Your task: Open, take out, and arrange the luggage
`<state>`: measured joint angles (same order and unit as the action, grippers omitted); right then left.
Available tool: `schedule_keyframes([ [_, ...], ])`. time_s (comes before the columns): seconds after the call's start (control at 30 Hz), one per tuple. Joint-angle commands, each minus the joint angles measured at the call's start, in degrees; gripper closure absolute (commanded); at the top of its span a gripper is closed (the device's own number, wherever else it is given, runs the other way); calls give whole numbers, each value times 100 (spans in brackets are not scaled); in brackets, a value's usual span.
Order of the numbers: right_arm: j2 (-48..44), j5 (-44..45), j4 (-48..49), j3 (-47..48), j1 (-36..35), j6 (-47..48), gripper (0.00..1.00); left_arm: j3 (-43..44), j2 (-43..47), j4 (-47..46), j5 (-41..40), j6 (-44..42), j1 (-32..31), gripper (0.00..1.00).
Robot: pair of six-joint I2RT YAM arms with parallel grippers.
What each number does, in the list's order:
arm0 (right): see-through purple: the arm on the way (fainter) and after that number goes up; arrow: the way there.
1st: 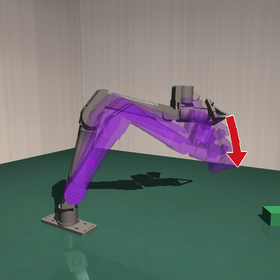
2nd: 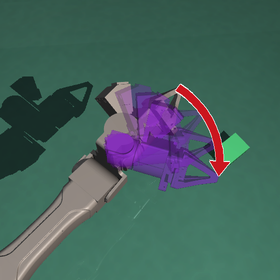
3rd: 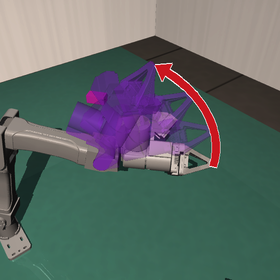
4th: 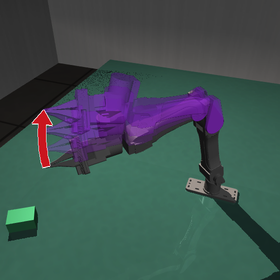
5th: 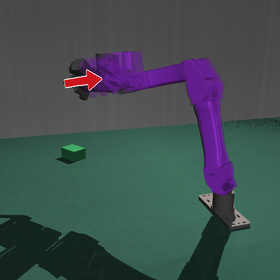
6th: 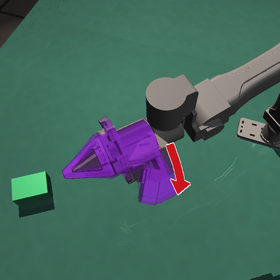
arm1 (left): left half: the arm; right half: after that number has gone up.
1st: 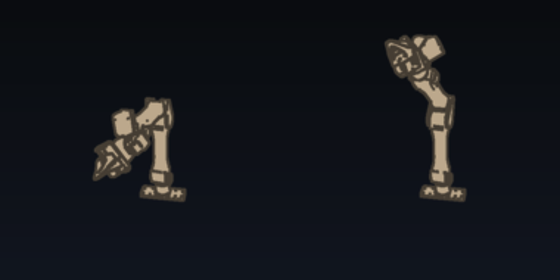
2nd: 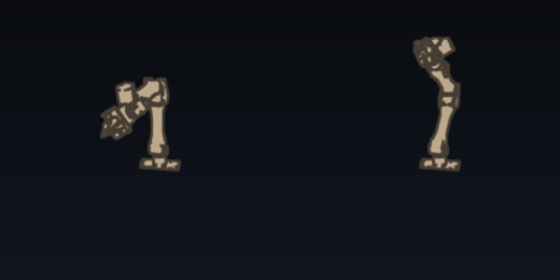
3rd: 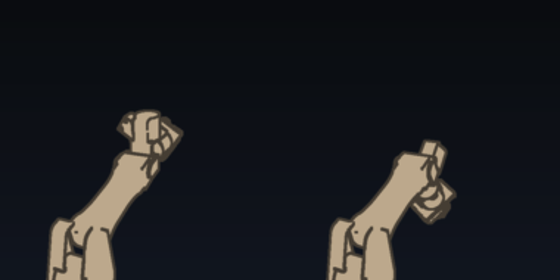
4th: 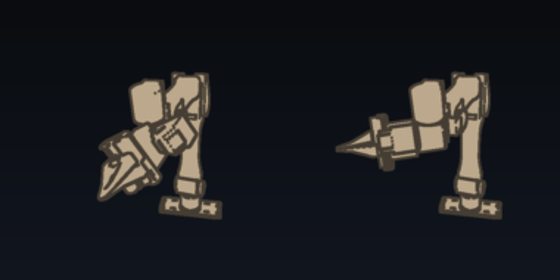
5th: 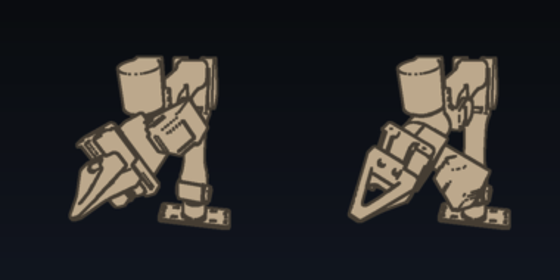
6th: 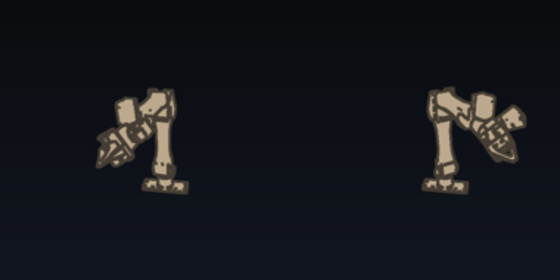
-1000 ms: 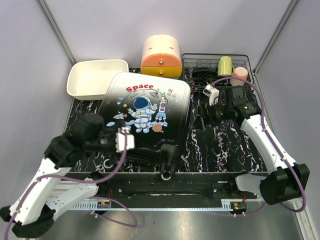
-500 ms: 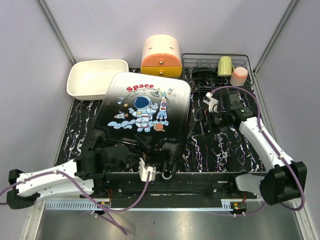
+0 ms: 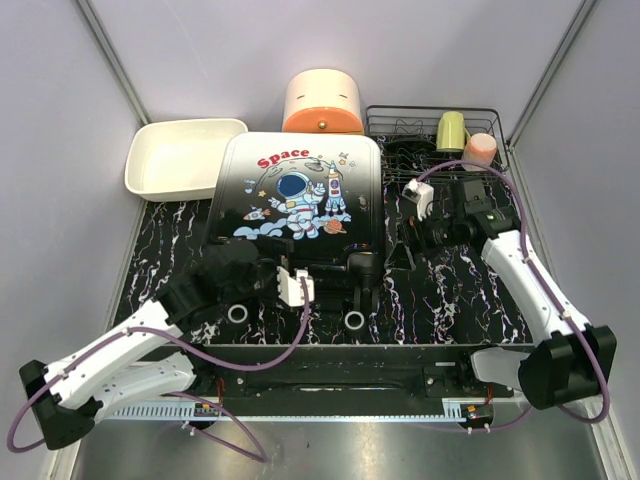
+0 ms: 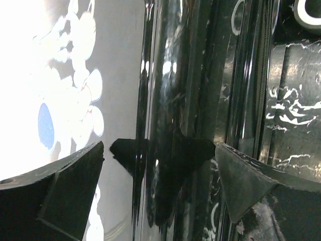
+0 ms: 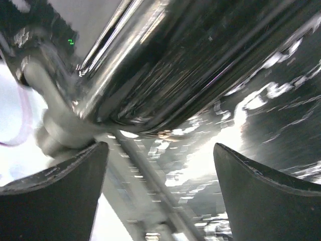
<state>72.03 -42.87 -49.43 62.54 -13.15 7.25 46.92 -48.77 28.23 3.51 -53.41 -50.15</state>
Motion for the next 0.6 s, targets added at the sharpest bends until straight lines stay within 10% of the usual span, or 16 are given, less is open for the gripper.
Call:
schedule_keyframes([
  [0.0, -662, -9, -110, -46, 207, 3404, 9, 256, 359, -118, -386, -417, 269, 2],
  [0.17, -1427, -537, 10, -1313, 242, 5329, 9, 493, 509, 51, -87, -4, 269, 1],
  [0.57, -1341, -1399, 2946, -2747, 102, 3679, 16, 1100, 395, 306, -877, 858, 286, 1],
])
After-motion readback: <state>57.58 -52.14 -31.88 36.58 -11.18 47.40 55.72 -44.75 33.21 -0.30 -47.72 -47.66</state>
